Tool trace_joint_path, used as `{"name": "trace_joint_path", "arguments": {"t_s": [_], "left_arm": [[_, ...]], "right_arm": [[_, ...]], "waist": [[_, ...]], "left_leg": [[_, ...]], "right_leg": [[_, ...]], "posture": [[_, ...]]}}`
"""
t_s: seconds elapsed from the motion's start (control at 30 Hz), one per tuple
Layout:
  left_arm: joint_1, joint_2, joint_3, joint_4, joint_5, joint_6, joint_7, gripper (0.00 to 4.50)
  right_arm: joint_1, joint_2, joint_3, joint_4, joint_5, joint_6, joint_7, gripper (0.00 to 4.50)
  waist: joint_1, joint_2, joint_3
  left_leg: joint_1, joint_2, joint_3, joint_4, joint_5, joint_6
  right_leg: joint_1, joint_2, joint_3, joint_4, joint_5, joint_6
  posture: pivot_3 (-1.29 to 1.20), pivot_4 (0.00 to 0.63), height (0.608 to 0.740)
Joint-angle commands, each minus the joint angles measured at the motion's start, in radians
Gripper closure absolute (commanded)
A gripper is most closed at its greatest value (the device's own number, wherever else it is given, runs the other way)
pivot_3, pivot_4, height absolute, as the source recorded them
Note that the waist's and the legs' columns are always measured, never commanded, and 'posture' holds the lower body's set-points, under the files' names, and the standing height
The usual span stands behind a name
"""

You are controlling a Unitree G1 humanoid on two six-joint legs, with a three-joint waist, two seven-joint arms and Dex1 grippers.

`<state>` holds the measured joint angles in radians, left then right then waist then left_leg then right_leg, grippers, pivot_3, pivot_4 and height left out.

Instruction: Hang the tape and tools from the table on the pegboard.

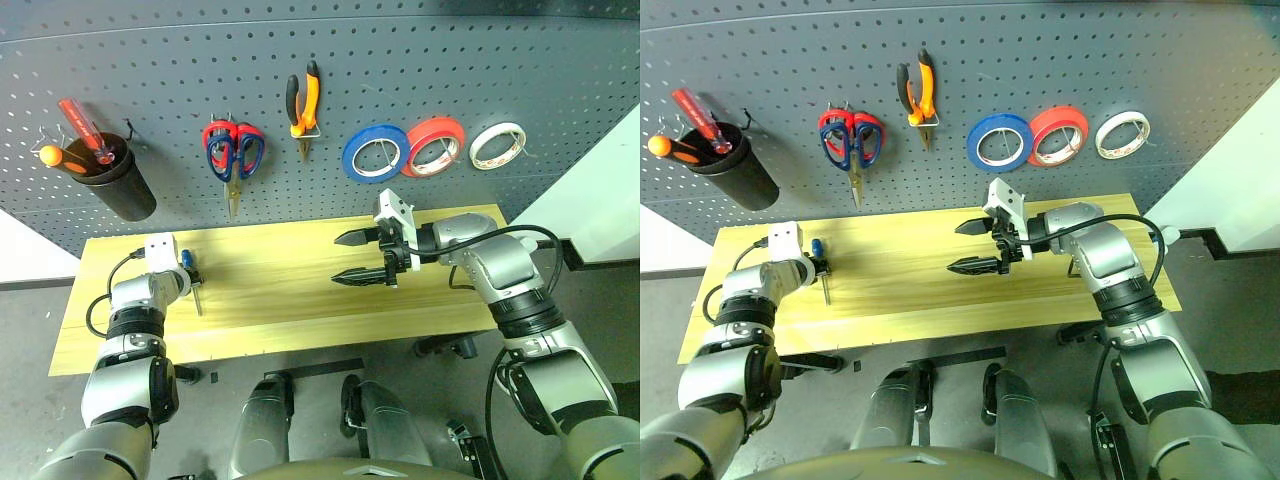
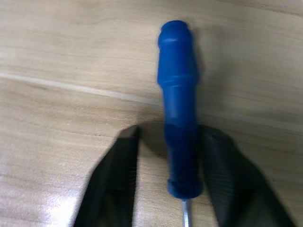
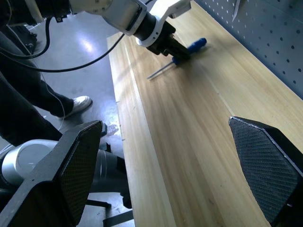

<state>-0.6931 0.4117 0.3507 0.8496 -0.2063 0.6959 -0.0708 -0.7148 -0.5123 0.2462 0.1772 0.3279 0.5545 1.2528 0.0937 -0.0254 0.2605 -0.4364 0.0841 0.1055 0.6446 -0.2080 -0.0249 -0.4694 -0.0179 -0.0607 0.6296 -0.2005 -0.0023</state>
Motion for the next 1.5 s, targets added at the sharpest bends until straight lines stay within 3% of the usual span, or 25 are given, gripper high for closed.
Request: {"name": "trace_joint_path", "arguments": {"t_s": [0.03,0.27,0.33,0.5,0.57,0.67,1.0,1.1,1.23,1.5], "left_arm": [[0.016,-0.008,0.027,0.008,-0.027,0.062,0.018,3.99],[0.060,-0.021,0.039,-0.148,-0.069,0.187,0.012,4.00],[0.094,-0.025,0.024,-0.248,-0.085,0.253,-0.010,4.00],[0.276,0.057,-0.175,-0.645,-0.155,0.448,-0.241,4.00],[0.347,0.108,-0.240,-0.776,-0.156,0.444,-0.302,4.00],[0.414,0.135,-0.232,-0.922,-0.188,0.423,-0.348,4.00],[0.699,0.140,-0.121,-1.220,-0.212,0.061,-0.466,4.00],[0.765,0.114,-0.075,-1.290,-0.233,-0.166,-0.558,4.00],[0.727,0.050,-0.009,-1.273,-0.269,-0.331,-0.561,4.00],[0.618,0.047,0.008,-1.187,-0.265,-0.537,-0.595,4.00]], "right_arm": [[0.003,-0.004,-0.017,-0.041,0.004,-0.017,-0.005,0.00],[0.007,-0.008,-0.020,-0.021,-0.010,-0.051,-0.014,0.00],[0.008,-0.008,-0.022,-0.018,-0.012,-0.059,-0.016,0.00],[0.008,-0.010,-0.035,-0.022,0.002,-0.072,-0.014,0.00],[0.007,-0.010,-0.053,-0.034,0.025,-0.067,-0.012,0.00],[-0.005,-0.015,-0.089,-0.037,0.056,-0.060,-0.006,0.00],[-0.022,-0.053,-0.186,-0.050,0.117,-0.076,0.026,0.00],[-0.033,-0.065,-0.214,-0.066,0.145,-0.062,0.031,0.00],[-0.050,-0.066,-0.232,-0.069,0.173,-0.042,0.030,0.00],[-0.075,-0.068,-0.243,-0.062,0.201,-0.034,0.036,0.00]], "waist": [[-0.001,0.000,0.000],[-0.003,0.000,0.000],[-0.004,0.000,0.000],[-0.008,-0.001,-0.001],[-0.009,-0.001,-0.001],[-0.006,-0.001,-0.003],[-0.006,-0.002,-0.029],[-0.003,-0.002,-0.041],[-0.001,-0.002,-0.058],[-0.002,0.000,-0.092]], "left_leg": [[0.000,0.000,0.000,0.000,0.000,0.000],[-0.001,0.000,0.000,0.000,0.000,0.000],[-0.002,0.000,0.000,-0.001,0.000,0.000],[-0.007,-0.001,0.000,0.000,0.000,0.000],[-0.008,-0.001,0.000,0.000,0.000,0.000],[-0.008,0.000,0.000,0.000,0.000,-0.001],[-0.012,-0.001,0.001,0.000,0.000,0.000],[-0.013,-0.001,0.001,0.000,0.000,-0.001],[-0.014,-0.001,0.001,0.002,-0.002,-0.002],[-0.008,0.000,0.001,0.003,-0.002,-0.003]], "right_leg": [[0.000,0.000,0.000,0.000,0.000,0.000],[0.000,-0.001,0.000,-0.001,0.000,0.001],[-0.001,-0.001,0.000,-0.001,0.000,0.001],[-0.006,0.001,0.000,-0.001,0.002,0.003],[-0.007,0.001,-0.001,-0.001,0.003,0.003],[-0.007,0.002,-0.001,-0.001,0.002,0.003],[-0.006,0.003,-0.003,-0.009,0.006,0.002],[-0.006,0.003,-0.004,-0.011,0.006,0.002],[-0.004,0.004,-0.005,-0.016,0.009,0.001],[0.002,0.005,-0.005,-0.018,0.011,0.003]], "posture": [[0.17,0.293,0.740],[0.15,0.269,0.740],[0.14,0.259,0.740],[0.14,0.211,0.740],[0.15,0.187,0.740],[0.15,0.156,0.740],[0.17,0.084,0.740],[0.18,0.075,0.740],[0.18,0.066,0.740],[0.20,0.038,0.740]]}}
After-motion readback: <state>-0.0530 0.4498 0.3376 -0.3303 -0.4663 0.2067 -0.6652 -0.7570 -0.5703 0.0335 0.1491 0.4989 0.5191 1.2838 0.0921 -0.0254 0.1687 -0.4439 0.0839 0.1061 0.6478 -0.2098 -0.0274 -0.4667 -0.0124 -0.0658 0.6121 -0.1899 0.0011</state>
